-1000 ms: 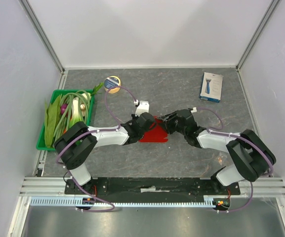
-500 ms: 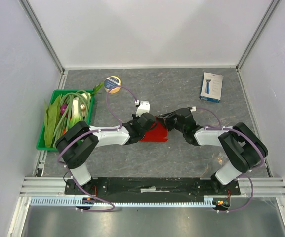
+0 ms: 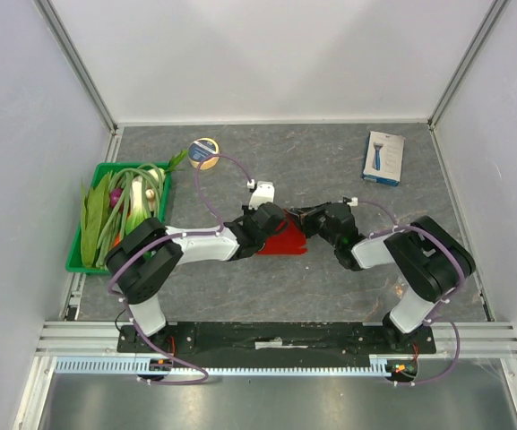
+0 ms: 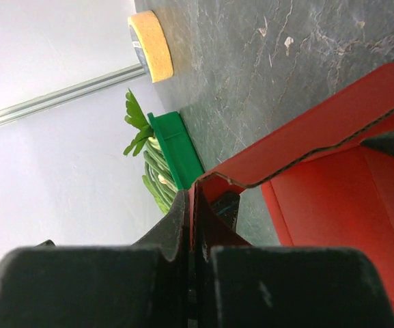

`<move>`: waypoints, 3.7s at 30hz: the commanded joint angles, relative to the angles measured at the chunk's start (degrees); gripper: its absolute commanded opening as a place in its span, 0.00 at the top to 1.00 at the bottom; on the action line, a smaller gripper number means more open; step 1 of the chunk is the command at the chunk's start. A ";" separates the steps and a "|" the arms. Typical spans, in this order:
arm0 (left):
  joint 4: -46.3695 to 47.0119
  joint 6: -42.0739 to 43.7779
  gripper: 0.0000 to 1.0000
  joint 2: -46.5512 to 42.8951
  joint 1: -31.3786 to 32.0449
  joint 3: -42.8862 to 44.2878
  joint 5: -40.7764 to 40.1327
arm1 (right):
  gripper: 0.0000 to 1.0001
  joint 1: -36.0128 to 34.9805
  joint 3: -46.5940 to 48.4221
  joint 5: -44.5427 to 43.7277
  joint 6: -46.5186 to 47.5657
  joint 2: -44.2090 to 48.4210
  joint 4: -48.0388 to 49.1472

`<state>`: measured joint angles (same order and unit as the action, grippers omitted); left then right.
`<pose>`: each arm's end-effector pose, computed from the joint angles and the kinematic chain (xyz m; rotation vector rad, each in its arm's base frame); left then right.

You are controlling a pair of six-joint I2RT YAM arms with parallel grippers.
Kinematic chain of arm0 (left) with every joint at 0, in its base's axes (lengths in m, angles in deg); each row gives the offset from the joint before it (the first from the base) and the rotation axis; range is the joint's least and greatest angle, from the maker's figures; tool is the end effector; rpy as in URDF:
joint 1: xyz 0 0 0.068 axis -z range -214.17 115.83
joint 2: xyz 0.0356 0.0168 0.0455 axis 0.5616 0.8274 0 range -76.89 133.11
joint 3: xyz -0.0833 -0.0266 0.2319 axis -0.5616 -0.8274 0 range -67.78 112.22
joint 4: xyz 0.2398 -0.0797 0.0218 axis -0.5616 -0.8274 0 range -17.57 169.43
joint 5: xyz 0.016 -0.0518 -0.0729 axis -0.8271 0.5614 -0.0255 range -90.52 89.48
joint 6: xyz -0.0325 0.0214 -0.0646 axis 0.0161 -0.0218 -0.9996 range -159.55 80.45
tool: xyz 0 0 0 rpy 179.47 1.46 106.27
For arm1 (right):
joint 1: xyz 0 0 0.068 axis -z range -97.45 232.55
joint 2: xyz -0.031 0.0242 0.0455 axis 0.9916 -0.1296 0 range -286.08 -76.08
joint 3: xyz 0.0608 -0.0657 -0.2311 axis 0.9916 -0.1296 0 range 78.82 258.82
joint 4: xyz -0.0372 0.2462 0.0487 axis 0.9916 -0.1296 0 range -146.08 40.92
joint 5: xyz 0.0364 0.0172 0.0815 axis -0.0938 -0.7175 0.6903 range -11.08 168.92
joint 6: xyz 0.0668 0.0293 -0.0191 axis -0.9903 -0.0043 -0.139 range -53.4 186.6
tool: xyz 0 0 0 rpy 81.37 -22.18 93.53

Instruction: Fold the paper box

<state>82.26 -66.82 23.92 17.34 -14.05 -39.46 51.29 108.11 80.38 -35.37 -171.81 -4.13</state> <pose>0.2542 -0.2554 0.1288 0.1360 2.1401 0.0116 0.2740 0.1682 0.1071 1.3107 1.8819 1.4452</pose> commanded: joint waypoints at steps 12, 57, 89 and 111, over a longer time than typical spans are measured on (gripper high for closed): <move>23.06 5.81 0.73 -5.08 -0.79 -13.47 8.52 | 1.00 0.24 -3.90 -1.10 2.75 -5.70 5.33; 32.67 16.29 0.54 1.75 -7.74 -8.47 8.79 | 1.00 1.74 0.50 3.47 0.72 -5.61 1.90; 20.98 7.57 0.98 11.68 -1.76 -3.37 -2.55 | 1.00 -3.01 -9.88 -8.93 18.11 -12.21 19.66; -15.94 -16.33 0.98 18.02 -2.20 10.78 -17.85 | 1.00 -3.63 -7.85 -9.28 17.52 -7.28 14.99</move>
<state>83.09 -75.36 37.36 17.73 -2.14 -51.72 49.43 102.91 68.84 -22.48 -178.23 16.35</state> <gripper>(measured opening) 0.112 0.011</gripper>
